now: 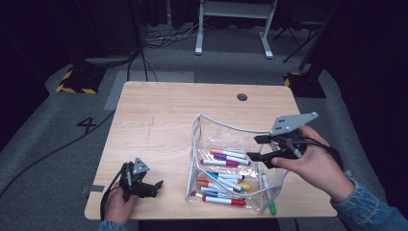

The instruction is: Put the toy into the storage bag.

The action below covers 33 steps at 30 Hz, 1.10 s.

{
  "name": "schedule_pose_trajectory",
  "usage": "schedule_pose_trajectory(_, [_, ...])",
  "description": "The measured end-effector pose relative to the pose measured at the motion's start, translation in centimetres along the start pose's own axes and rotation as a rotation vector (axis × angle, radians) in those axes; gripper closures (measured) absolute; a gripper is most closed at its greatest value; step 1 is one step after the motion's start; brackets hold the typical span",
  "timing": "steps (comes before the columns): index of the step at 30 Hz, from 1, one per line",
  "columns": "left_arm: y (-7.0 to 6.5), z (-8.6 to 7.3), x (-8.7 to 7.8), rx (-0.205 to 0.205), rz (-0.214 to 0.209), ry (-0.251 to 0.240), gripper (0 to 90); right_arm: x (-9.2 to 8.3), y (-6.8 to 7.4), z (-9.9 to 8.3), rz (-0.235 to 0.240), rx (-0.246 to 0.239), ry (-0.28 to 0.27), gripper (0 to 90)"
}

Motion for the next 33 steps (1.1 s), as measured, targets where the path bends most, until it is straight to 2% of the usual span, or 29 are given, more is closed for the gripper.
schedule_pose_trajectory(8, [0.0, 0.0, 0.0, 0.003, 0.001, 0.001, 0.0, -3.6, -1.8, -3.3, -0.058, 0.089, -0.025, 42.3])
schedule_pose_trajectory(14, [0.0, 0.0, 0.0, -0.001, 0.000, -0.001, 0.0, -5.0, -2.4, -6.4, -0.095, 0.156, -0.027, 42.1])
schedule_pose_trajectory(18, [0.0, 0.0, 0.0, -0.002, 0.002, -0.001, 0.0, -5.3, -2.6, -8.5, -0.101, 0.200, -0.019, 42.4])
schedule_pose_trajectory(25, [0.0, 0.0, 0.0, -0.004, 0.002, -0.002, 0.0, -4.7, -2.7, -11.7, -0.112, 0.257, 0.019, 43.2])
schedule_pose_trajectory(33, [0.0, 0.0, 0.0, -0.002, 0.002, -0.001, 0.0, -1.1, -2.5, -16.0, -0.091, 0.318, 0.087, 43.2])
Point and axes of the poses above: each handheld gripper's, and its own axes: x roughly forward along the jaws, z roughly out of its top, y roughly to its left, the point moved 8 cm from there along x, roughly forward along the jaws, and after that the axes turned 1 degree about -x, right-handed, at the moved point
